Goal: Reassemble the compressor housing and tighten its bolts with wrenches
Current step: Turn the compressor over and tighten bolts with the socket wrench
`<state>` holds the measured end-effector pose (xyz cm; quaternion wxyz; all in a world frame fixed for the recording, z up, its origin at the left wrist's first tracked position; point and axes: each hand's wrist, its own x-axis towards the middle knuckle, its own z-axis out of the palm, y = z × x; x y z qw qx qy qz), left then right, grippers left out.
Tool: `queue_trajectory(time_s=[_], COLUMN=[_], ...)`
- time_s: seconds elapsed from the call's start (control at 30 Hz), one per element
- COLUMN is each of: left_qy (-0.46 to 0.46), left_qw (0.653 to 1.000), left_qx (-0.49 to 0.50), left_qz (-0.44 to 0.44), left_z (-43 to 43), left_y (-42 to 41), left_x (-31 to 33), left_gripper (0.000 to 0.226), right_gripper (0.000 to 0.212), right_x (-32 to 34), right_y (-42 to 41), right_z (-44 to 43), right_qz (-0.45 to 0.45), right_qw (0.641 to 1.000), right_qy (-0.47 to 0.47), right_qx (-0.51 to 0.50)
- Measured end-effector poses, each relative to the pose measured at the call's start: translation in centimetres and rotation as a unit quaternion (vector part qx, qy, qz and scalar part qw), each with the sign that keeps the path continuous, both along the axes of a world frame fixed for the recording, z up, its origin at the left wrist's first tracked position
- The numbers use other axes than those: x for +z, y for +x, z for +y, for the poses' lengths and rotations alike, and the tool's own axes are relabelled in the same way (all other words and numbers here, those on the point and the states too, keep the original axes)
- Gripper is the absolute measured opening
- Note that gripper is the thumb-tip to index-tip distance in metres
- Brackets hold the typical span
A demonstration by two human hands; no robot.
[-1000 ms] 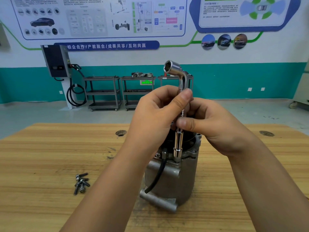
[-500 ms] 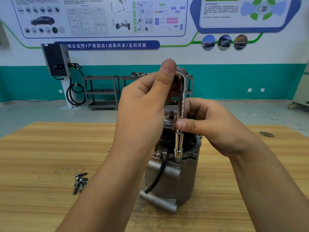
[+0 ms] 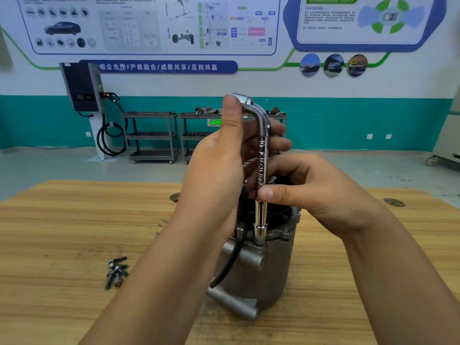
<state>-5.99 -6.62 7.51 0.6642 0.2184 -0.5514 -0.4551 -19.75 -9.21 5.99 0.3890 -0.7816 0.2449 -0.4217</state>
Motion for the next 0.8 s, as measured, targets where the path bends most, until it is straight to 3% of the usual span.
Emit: queue_trajectory(time_s=[0.13,0.23,0.37,0.5,0.57,0.67,0.8], left_qy=[0.000,-0.022,-0.095,-0.100,-0.107,-0.060,0.082], left_qw=[1.000,0.993,0.973,0.974,0.949,0.879,0.806], left_qx=[0.020,0.079,0.138,0.127,0.218,0.380,0.416], left_qz=[-0.020,-0.083,-0.160,-0.157,-0.200,-0.281,-0.414], left_z=[0.2,0.5,0.7,1.5,2.0,2.1,2.5], left_y=[-0.6,-1.2,-1.1,0.3,2.0,6.4,12.6], left_x=[-0.2,-0.7,-1.1,-1.8,-2.8,-4.7,-7.9], left_gripper=[0.051,0.048,0.028,0.024,0.017,0.021,0.020], right_gripper=[0.014,0.016,0.030,0.027,0.016,0.015,0.016], right_x=[-0.1,-0.2,-0.3,0.1,0.3,0.5,0.6], right_y=[0.0,-0.2,-0.2,-0.1,0.0,0.2,0.3], right_z=[-0.1,-0.3,-0.2,0.0,0.4,0.9,1.3], right_qz=[-0.008,-0.010,-0.044,-0.084,-0.085,-0.091,-0.106], right_qw=[1.000,1.000,0.997,0.993,0.993,0.993,0.991], right_qy=[0.001,0.018,0.037,0.056,0.054,0.054,0.065], right_qx=[0.006,0.021,0.055,0.059,0.064,0.056,0.051])
